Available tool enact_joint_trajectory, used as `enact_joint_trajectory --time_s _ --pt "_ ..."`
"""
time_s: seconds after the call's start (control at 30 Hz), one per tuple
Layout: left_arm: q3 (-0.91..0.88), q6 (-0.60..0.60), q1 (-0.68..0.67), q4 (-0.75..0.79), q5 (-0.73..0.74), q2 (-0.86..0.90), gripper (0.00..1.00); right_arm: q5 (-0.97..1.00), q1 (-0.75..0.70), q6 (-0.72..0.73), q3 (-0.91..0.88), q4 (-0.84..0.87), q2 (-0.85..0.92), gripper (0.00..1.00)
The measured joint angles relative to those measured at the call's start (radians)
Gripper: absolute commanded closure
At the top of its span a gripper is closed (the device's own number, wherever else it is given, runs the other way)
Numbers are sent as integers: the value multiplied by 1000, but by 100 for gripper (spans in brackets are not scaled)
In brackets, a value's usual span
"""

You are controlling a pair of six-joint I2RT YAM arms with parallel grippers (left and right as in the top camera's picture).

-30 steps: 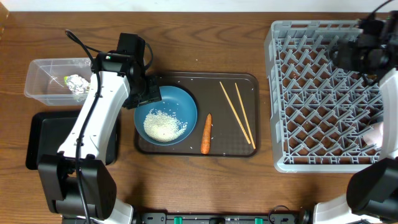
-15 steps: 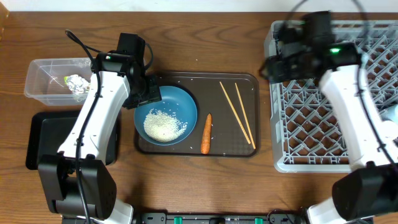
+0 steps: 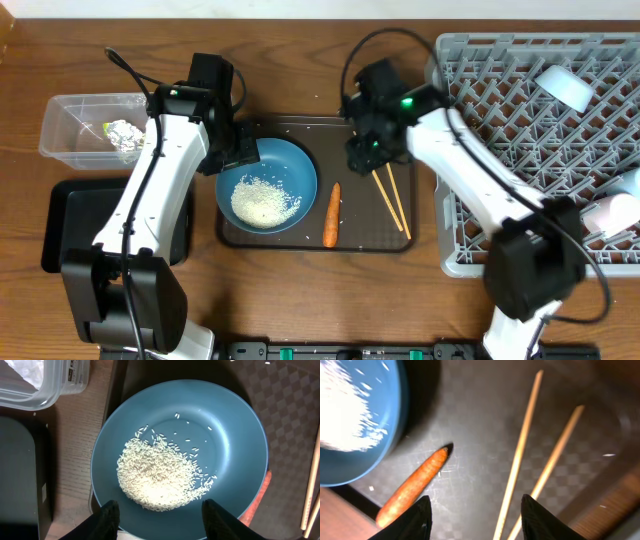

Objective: Sort waste into correct bins and load items into the dishwasher rack
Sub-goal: 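Move the right gripper to the chopsticks and grasp one chopstick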

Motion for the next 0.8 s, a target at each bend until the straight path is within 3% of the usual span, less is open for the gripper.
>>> enact_joint_trajectory --time_s 0.27,0.8 --pt "0 0 0 0 0 0 46 126 31 77 -6 10 129 52" --pt "0 0 0 0 0 0 46 185 31 116 -100 39 164 52"
